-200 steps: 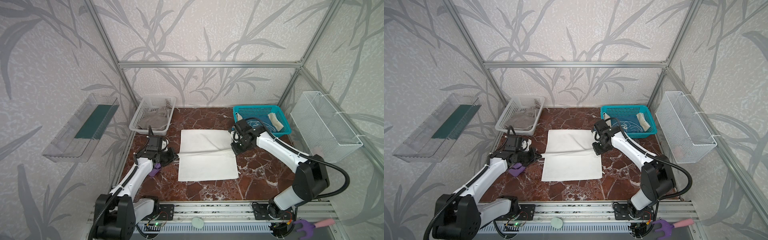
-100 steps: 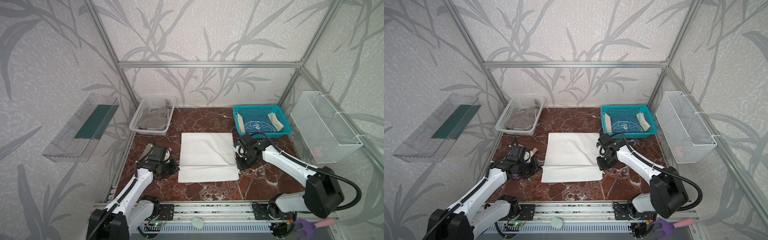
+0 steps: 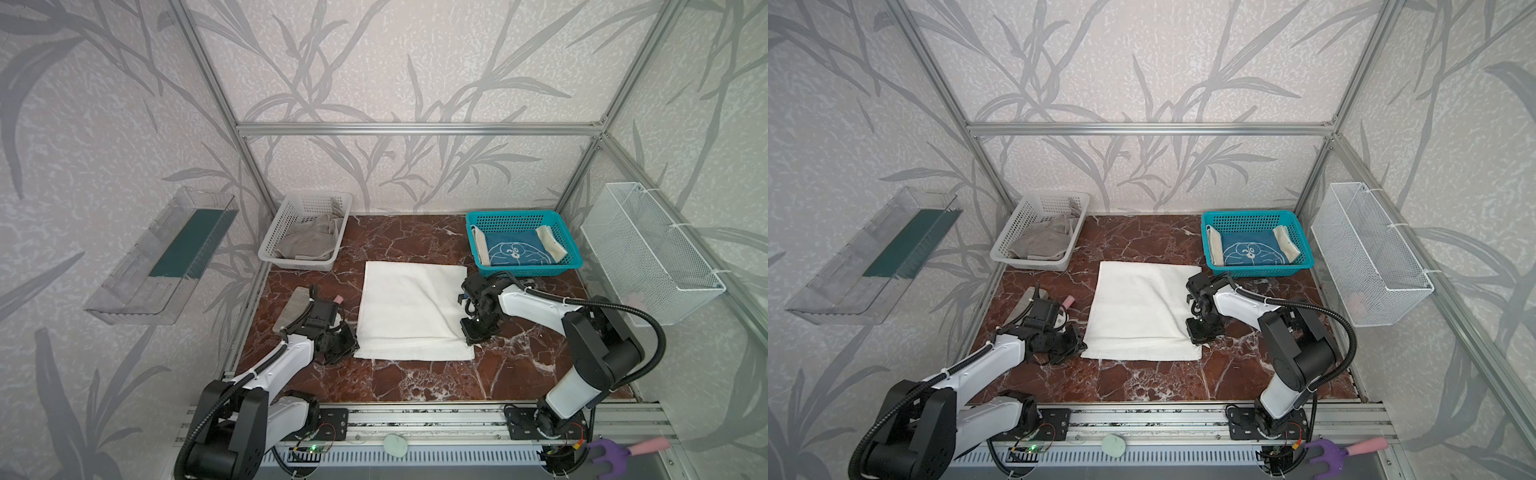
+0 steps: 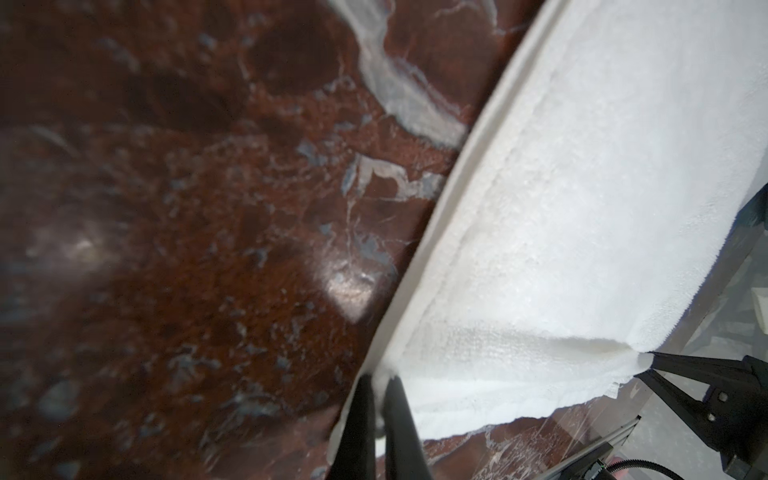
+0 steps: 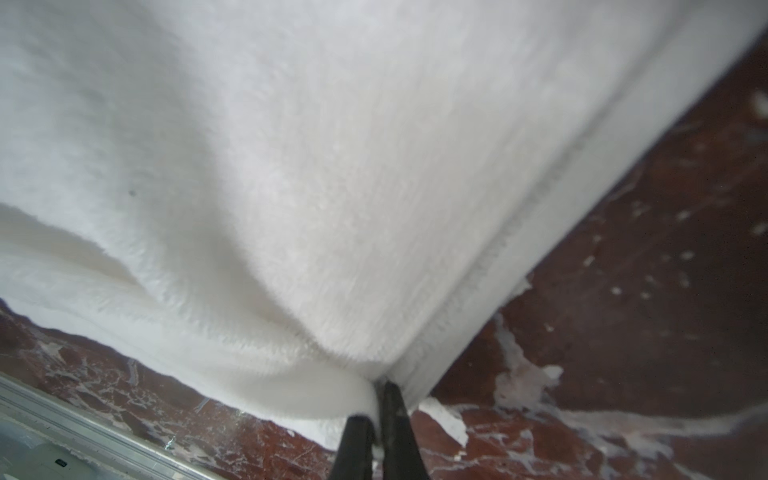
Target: Fold and stack the towels
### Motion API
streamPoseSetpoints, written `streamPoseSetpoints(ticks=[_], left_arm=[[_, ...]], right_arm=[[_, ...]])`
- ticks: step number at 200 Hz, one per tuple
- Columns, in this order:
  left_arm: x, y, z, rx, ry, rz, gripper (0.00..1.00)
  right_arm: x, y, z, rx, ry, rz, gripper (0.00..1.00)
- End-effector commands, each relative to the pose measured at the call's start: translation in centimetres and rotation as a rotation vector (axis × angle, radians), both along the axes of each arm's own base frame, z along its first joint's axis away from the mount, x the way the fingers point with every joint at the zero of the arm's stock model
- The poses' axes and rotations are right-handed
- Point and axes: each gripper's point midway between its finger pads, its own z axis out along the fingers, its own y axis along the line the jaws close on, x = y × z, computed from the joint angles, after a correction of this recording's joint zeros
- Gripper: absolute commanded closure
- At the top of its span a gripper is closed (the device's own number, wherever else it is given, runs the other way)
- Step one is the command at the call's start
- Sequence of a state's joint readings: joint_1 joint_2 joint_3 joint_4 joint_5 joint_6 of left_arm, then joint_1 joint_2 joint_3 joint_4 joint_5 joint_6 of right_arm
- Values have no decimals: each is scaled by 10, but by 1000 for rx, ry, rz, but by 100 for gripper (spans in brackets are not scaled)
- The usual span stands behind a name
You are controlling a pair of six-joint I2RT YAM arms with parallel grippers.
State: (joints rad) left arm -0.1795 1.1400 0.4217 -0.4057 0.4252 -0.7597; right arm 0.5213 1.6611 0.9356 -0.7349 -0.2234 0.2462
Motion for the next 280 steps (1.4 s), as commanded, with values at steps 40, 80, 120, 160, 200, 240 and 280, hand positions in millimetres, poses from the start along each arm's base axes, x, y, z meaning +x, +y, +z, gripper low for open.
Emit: streamPoseSetpoints(ticks=[40, 80, 120, 160, 200, 240, 280], left_arm=[[14, 22, 55, 129, -109, 16, 100], [4, 23, 74, 132, -118, 7, 100], [-6, 13, 25, 57, -39, 65, 100], [-21, 13, -7, 35, 56, 115, 100], [-21, 17, -8, 52, 41, 136, 100], [-3, 26, 40, 122, -53, 97, 100], [-7, 43, 91, 244, -141, 79, 100]], right_arm=[[-5, -25, 54, -103, -89, 20, 100], [-20, -29, 81, -82, -142, -13, 100], [-49, -15, 32, -3, -60, -49, 100], [-50, -13, 9, -17, -12, -40, 100], [-45, -13, 11, -28, -32, -23, 100], [-14, -17, 64, -69, -159, 19, 100], [-27, -26, 104, -47, -202, 26, 100]])
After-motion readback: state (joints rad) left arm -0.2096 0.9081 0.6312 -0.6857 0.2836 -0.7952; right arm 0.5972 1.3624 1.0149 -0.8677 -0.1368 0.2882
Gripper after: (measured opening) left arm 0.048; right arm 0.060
